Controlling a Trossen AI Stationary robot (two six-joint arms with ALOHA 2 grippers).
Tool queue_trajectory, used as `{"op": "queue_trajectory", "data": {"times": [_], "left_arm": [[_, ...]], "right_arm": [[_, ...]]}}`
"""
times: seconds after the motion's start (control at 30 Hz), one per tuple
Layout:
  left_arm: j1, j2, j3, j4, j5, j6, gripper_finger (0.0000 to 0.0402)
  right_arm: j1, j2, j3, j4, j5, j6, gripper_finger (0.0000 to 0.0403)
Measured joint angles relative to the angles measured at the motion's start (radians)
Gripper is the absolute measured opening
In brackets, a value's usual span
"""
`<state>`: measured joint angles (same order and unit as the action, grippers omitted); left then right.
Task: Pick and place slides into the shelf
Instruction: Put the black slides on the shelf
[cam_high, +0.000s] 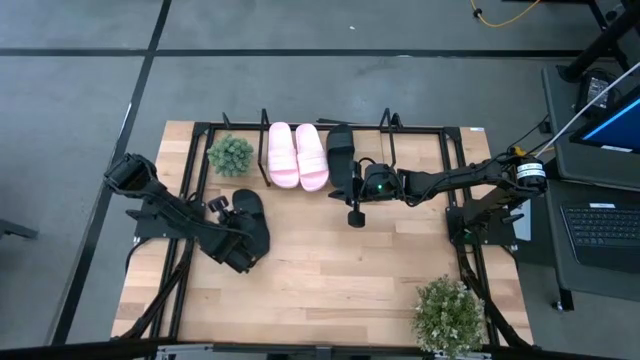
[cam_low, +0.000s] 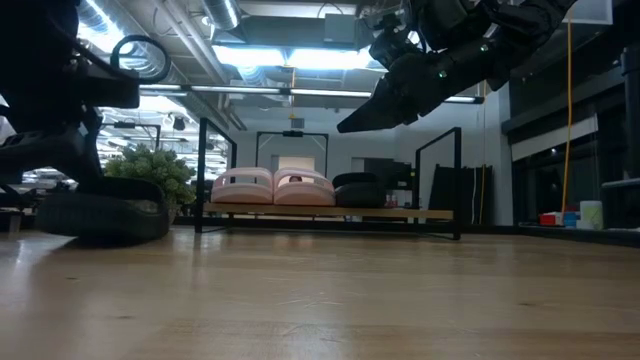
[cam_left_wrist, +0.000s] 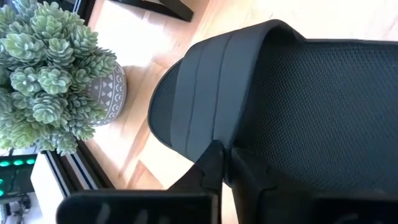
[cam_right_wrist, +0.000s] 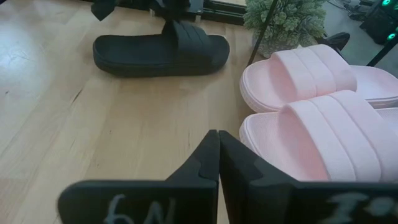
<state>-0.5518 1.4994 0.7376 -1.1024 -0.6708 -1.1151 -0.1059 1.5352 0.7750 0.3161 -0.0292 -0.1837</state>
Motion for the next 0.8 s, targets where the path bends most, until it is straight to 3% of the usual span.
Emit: {"op": "queue_trajectory", "data": {"times": [0.53, 0.8], "left_arm": [[-0.009, -0.003, 0.034, 0.034, -0.084, 0.000, 0.0002], [-0.036, -0.003, 0.112, 0.017, -0.164, 0.010, 0.0001]], "right_arm": [[0.000, 0.000, 0.000, 0.022, 0.000, -0.005, 0.0009], [0.042, 0.000, 0.000, 0.094, 0.055, -0.035, 0.0066]]}}
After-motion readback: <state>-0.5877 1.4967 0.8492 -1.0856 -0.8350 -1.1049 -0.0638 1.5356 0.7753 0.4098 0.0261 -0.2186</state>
